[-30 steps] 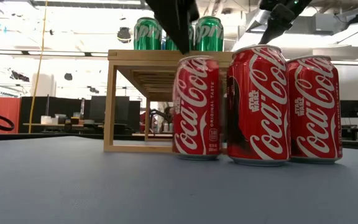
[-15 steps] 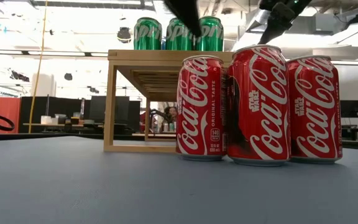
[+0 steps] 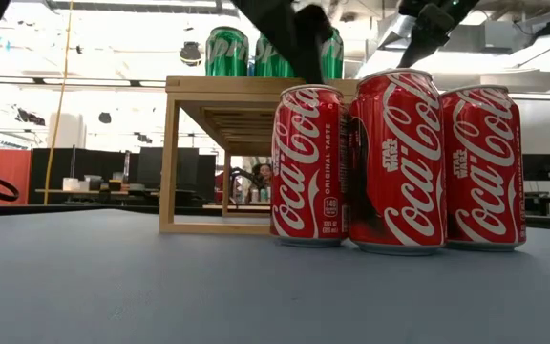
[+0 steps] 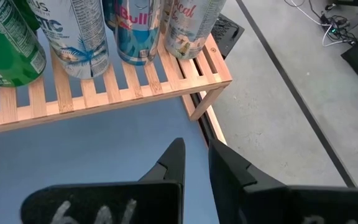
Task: Place canned beverage on shelf
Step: Put the top left red soda can on the shelf
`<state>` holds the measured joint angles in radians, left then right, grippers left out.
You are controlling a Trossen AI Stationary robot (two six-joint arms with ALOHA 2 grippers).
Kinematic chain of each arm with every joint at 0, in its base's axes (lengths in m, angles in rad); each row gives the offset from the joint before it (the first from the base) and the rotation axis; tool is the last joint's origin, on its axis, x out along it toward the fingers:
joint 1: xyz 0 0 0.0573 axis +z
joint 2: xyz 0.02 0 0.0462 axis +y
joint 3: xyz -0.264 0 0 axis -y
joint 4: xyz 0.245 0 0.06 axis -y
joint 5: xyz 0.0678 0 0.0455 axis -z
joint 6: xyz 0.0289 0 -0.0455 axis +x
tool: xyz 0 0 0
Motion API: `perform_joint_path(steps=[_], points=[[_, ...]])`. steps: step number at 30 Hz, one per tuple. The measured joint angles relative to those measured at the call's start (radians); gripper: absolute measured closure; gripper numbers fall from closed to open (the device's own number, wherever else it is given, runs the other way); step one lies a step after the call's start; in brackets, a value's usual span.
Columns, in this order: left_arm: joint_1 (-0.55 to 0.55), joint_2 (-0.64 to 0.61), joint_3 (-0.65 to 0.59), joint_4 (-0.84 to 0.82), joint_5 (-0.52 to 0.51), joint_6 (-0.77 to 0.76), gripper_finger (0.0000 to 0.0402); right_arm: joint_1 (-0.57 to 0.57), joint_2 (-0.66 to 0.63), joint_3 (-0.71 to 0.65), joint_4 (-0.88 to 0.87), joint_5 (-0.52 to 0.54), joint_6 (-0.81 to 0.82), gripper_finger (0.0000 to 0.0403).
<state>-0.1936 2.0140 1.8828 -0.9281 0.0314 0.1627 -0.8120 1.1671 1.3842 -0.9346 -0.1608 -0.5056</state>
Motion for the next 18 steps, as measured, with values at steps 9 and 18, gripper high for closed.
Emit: perform_joint_path(steps=[9, 18], points=[[0.049, 0.000, -0.001, -0.046, 0.052, 0.098, 0.0060, 0.000, 0.000, 0.000, 0.001, 0.000, 0.001, 0.0339], [0.042, 0.000, -0.070, 0.123, 0.028, 0.103, 0.0060, 0.000, 0.000, 0.000, 0.000, 0.000, 0.001, 0.0339]])
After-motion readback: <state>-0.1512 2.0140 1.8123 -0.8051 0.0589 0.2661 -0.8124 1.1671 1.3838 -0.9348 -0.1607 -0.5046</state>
